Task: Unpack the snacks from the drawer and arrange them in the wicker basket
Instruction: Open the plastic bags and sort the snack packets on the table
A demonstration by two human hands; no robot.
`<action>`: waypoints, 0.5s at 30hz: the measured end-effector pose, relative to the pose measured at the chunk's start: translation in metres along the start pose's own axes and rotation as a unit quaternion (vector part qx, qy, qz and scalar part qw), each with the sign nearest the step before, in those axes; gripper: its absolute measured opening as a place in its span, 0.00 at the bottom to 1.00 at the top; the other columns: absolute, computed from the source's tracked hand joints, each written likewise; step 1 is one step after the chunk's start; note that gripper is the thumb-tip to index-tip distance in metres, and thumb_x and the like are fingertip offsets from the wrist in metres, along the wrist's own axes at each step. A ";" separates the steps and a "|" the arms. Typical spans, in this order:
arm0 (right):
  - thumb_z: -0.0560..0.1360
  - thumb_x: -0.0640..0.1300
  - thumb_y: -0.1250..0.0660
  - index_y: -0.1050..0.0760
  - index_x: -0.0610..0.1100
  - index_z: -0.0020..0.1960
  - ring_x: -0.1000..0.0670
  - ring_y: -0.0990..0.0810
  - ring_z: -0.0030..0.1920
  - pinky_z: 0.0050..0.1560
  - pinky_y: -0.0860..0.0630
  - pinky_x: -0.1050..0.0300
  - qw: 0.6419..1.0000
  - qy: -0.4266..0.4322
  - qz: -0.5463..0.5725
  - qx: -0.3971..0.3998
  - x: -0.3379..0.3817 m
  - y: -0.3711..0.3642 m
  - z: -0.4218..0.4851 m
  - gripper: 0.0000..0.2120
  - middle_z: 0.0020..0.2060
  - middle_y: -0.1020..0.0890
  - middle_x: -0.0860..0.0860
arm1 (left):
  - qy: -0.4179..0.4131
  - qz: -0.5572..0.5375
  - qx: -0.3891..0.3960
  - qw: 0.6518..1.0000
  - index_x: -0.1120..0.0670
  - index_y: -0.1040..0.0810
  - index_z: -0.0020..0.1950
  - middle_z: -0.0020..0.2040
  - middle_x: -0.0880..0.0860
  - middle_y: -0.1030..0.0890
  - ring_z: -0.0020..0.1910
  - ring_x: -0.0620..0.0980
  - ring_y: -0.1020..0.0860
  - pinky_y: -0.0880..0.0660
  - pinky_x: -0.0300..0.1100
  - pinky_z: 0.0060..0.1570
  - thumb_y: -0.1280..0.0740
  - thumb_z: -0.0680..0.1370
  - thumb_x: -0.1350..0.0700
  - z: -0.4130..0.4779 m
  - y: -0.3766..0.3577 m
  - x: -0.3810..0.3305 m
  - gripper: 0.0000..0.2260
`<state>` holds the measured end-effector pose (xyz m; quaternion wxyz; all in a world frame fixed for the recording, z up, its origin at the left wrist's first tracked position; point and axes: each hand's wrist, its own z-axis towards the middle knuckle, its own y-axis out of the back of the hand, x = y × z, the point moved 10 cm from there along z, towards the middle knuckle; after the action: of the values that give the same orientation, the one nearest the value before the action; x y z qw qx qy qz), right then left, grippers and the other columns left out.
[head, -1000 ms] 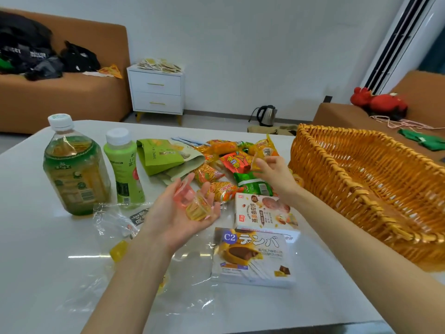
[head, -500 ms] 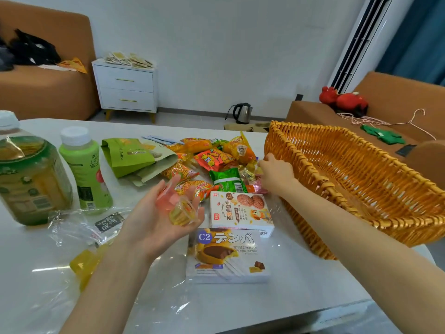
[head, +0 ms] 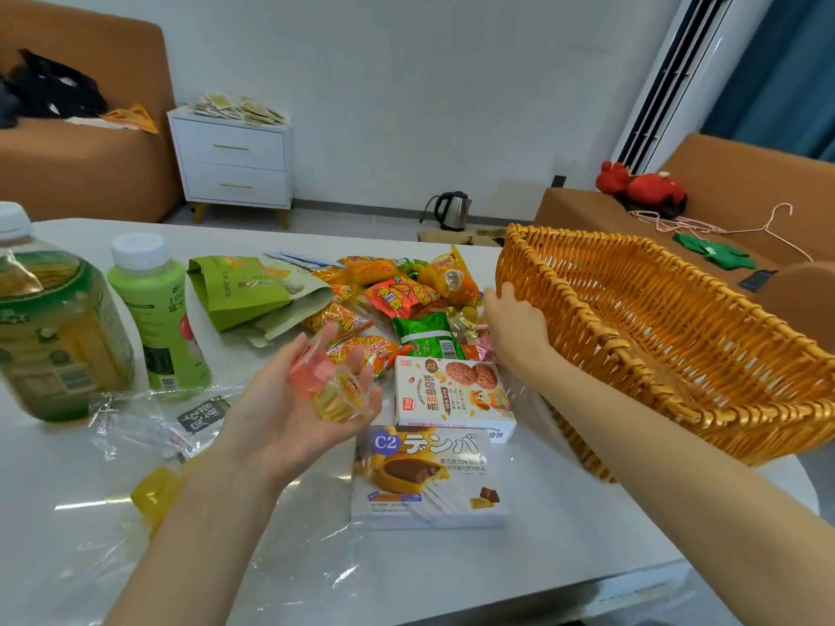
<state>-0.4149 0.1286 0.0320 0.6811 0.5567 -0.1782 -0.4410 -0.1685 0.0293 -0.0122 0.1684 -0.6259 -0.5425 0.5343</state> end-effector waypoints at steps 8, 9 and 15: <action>0.80 0.54 0.38 0.29 0.51 0.65 0.52 0.23 0.53 0.52 0.22 0.52 0.917 0.009 0.386 -0.103 0.017 0.095 -0.055 0.16 0.62 0.28 0.51 | -0.014 0.023 -0.006 1.000 0.51 0.20 0.60 0.53 0.59 0.17 0.56 0.58 0.21 0.27 0.57 0.58 0.40 0.81 0.48 -0.010 -0.002 -0.007 0.14; 0.79 0.54 0.38 0.29 0.52 0.64 0.53 0.24 0.55 0.54 0.23 0.53 0.909 0.017 0.405 -0.097 0.019 0.099 -0.064 0.15 0.62 0.27 0.53 | -0.016 0.035 -0.008 0.999 0.51 0.20 0.60 0.54 0.58 0.17 0.56 0.58 0.20 0.25 0.55 0.56 0.40 0.81 0.47 -0.013 -0.002 -0.008 0.14; 0.79 0.48 0.35 0.24 0.49 0.57 0.55 0.21 0.33 0.25 0.25 0.58 0.804 0.043 0.589 0.075 0.035 0.077 -0.124 0.08 0.47 0.21 0.55 | -0.030 0.114 -0.031 0.993 0.52 0.20 0.56 0.47 0.55 0.18 0.43 0.54 0.19 0.22 0.43 0.37 0.40 0.80 0.47 -0.045 0.021 -0.016 0.14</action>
<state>-0.2738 0.1741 0.0545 0.7729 0.4123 -0.4750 0.0839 -0.1164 0.0243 -0.0042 0.0704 -0.6723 -0.4891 0.5512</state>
